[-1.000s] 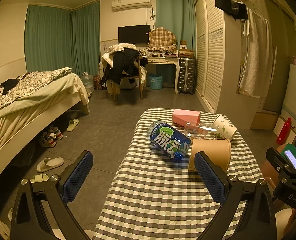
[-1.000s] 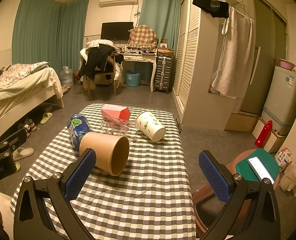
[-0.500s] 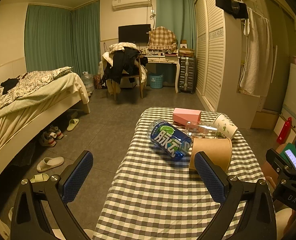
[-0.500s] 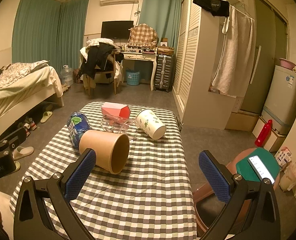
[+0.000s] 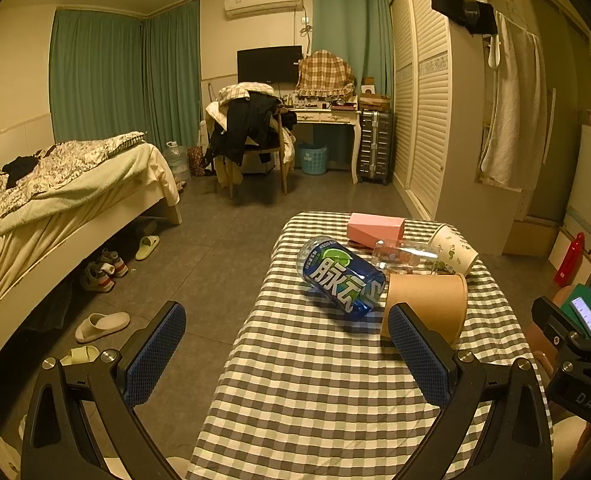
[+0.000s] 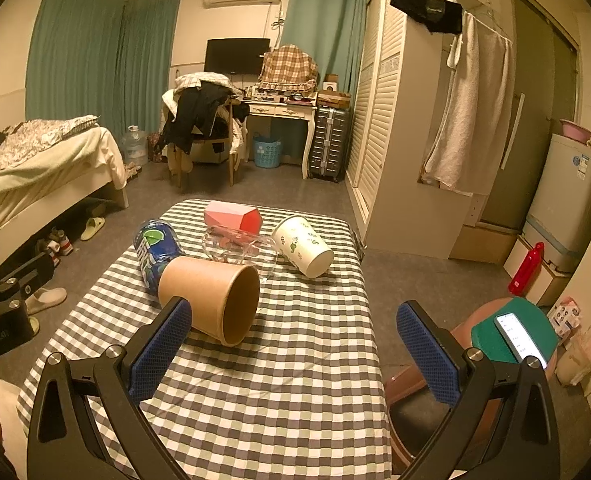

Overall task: Flip cup upside down
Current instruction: 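Reach the right gripper to the tan paper cup's base and close on it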

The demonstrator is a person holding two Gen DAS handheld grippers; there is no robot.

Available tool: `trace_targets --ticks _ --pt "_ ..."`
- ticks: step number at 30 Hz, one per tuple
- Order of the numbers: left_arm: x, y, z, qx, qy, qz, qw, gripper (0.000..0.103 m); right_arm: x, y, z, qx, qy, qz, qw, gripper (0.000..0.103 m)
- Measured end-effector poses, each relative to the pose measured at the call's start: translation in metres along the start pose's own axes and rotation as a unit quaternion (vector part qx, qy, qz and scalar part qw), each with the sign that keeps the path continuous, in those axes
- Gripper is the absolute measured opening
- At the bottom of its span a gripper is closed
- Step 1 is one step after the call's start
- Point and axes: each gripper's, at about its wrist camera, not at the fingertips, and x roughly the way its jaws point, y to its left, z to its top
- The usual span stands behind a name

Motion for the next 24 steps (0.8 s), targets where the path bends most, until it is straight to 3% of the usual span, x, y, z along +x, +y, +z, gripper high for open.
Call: trace_targets --ticks 4,8,13,16,19,22,24 --pt "0.003 0.005 0.001 -0.002 0.002 0.005 1.0000 0.103 0.000 0.009 0.010 -0.026 -0.005 0.011 1.000 0.103" --pt "0.011 0.014 0.006 -0.010 0.012 0.013 0.9998 0.103 0.007 0.019 0.031 -0.067 -0.005 0.060 0.996 0.103" --pt "0.029 0.029 0.008 -0.021 0.031 0.039 0.9985 0.103 0.031 0.043 0.064 -0.176 0.005 0.091 0.980 0.103" --pt "0.047 0.038 0.007 -0.026 0.049 0.051 0.9971 0.103 0.064 0.070 0.074 -0.263 0.049 0.112 0.957 0.103" --pt "0.065 0.043 0.006 -0.029 0.068 0.058 0.9956 0.103 0.100 0.102 0.061 -0.359 0.108 0.120 0.919 0.103" --pt "0.079 0.046 0.004 -0.029 0.082 0.062 0.9943 0.103 0.122 0.118 0.045 -0.413 0.140 0.113 0.893 0.102" --pt "0.087 0.048 0.003 -0.027 0.090 0.063 0.9936 0.103 0.136 0.123 0.035 -0.430 0.158 0.116 0.881 0.102"
